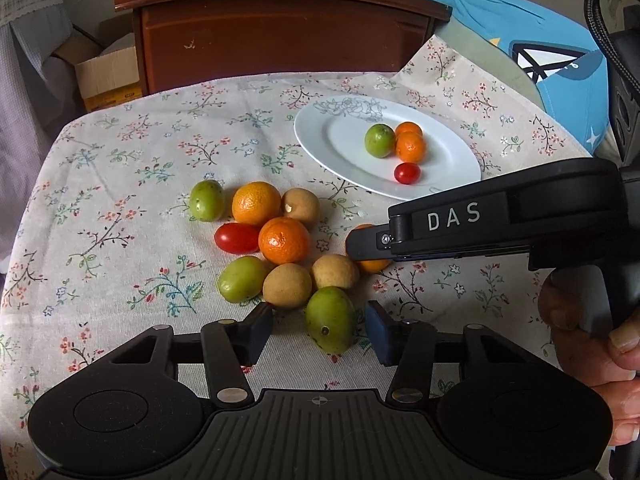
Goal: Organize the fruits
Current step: 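Grasp another tangerine with the right tool while the left grasps a green lime, then carry both fruits onto the white plate and open both tools, then withdraw both tools from the plate back toward the fruit pile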
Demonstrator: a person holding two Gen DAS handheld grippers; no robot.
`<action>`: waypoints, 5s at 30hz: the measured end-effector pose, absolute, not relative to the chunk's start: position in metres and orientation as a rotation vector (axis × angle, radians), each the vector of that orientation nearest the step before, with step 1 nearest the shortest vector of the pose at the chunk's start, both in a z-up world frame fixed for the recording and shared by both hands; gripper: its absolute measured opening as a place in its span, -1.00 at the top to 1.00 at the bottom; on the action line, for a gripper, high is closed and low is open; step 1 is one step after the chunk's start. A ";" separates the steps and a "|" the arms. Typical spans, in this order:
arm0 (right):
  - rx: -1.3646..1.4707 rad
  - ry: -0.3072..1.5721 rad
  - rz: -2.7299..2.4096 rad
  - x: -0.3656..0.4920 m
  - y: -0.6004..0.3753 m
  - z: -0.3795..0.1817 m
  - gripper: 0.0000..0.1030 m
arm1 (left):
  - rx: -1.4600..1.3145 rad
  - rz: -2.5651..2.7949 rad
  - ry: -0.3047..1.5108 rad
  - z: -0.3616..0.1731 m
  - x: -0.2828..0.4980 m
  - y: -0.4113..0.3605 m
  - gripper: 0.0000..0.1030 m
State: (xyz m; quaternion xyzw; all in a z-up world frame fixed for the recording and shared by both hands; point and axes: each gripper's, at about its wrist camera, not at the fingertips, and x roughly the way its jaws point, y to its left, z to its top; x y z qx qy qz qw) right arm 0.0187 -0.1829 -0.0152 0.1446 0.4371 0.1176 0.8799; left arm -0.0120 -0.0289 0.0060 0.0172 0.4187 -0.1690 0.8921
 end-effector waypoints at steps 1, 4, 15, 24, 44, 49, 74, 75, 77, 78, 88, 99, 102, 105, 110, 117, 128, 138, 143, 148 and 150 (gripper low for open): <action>0.301 0.909 0.245 0.019 -0.183 -0.015 0.36 | 0.036 -0.348 0.867 0.006 -0.012 -0.029 0.08; 0.315 0.912 0.247 0.019 -0.184 -0.016 0.36 | 0.040 -0.341 0.863 0.006 -0.011 -0.029 0.14; 0.308 0.909 0.244 0.019 -0.183 -0.015 0.41 | 0.051 -0.357 0.868 0.006 -0.017 -0.030 0.28; 0.309 0.911 0.242 0.018 -0.183 -0.016 0.41 | 0.029 -0.393 0.858 0.007 -0.018 -0.031 0.53; 0.379 0.775 0.206 0.017 -0.220 0.044 0.42 | -0.080 -0.382 0.774 0.051 0.009 -0.014 0.53; 0.351 0.759 0.188 0.022 -0.234 0.057 0.42 | -0.096 -0.408 0.768 0.058 0.024 -0.019 0.53; 0.438 0.870 0.026 0.073 -0.282 0.028 0.42 | -0.137 -0.480 0.844 0.029 0.115 -0.057 0.53; 0.440 0.874 0.023 0.074 -0.284 0.026 0.42 | -0.127 -0.483 0.844 0.027 0.116 -0.060 0.53; 0.439 0.880 0.018 0.076 -0.284 0.023 0.42 | -0.118 -0.486 0.846 0.024 0.119 -0.065 0.53; 0.440 0.883 0.017 0.078 -0.285 0.022 0.42 | -0.117 -0.488 0.849 0.023 0.121 -0.067 0.53; 0.434 0.885 0.002 0.085 -0.285 0.015 0.37 | -0.026 -0.465 0.818 0.023 0.121 -0.079 0.48; 0.404 0.827 0.043 0.079 -0.276 0.032 0.36 | 0.021 -0.431 0.757 0.061 0.102 -0.068 -0.45; 0.414 0.822 0.065 0.073 -0.272 0.035 0.35 | 0.014 -0.418 0.766 0.067 0.096 -0.056 -0.46; 0.418 0.823 0.085 0.066 -0.266 0.036 0.35 | -0.012 -0.401 0.773 0.071 0.089 -0.042 -0.48; 0.373 0.829 0.111 0.058 -0.252 0.036 0.34 | -0.051 -0.333 0.792 0.070 0.079 -0.018 -0.62; 0.364 0.826 0.159 0.041 -0.235 0.034 0.34 | -0.118 -0.297 0.806 0.072 0.064 0.013 -0.62; 0.305 0.856 0.229 0.017 -0.205 0.021 0.34 | -0.084 -0.283 0.842 0.061 0.043 0.030 -0.62; 0.180 0.877 0.312 0.002 -0.176 0.010 0.34 | 0.033 -0.274 0.882 0.046 0.033 0.037 -0.62; 0.126 0.886 0.349 0.001 -0.164 0.003 0.35 | 0.054 -0.274 0.891 0.039 0.029 0.046 -0.62; 0.110 0.900 0.369 0.002 -0.158 -0.003 0.35 | 0.117 -0.300 0.887 0.032 0.024 0.044 -0.62; 0.111 0.905 0.377 0.003 -0.157 -0.006 0.35 | 0.154 -0.311 0.886 0.028 0.021 0.041 -0.61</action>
